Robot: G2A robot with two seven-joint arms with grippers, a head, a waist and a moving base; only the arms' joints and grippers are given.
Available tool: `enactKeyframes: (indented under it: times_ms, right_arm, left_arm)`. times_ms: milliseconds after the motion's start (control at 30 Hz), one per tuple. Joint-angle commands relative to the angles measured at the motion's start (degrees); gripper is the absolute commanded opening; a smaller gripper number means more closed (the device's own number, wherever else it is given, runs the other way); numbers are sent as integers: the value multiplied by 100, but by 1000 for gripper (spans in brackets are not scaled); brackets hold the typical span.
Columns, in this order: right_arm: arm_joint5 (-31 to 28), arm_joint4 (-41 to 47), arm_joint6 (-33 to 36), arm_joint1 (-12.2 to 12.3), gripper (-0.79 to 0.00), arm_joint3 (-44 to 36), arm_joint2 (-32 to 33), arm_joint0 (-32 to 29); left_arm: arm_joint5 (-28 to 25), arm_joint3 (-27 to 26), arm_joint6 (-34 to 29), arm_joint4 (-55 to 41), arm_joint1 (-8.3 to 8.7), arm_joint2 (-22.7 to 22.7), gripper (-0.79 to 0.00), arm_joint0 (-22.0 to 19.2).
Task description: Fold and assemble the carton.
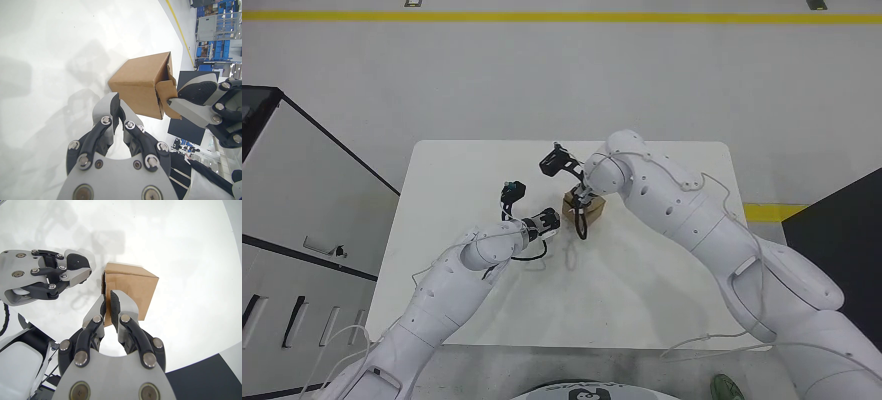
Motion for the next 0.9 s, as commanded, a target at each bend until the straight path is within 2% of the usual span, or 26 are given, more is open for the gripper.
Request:
enactKeyframes:
  times_ms: [0,267,867]
  right_arm:
    - [-11,-1,-1,-21,-773,27,-4,7]
    - [-75,-10,-2,-105,-748,138,-7,32]
    - [-101,-160,-24,-270,-785,355,-30,30]
  left_arm:
    - [0,0,0,0,0,0,-785,0]
    - [0,0,0,0,0,0,-785,0]
    - [0,0,0,0,0,0,-785,0]
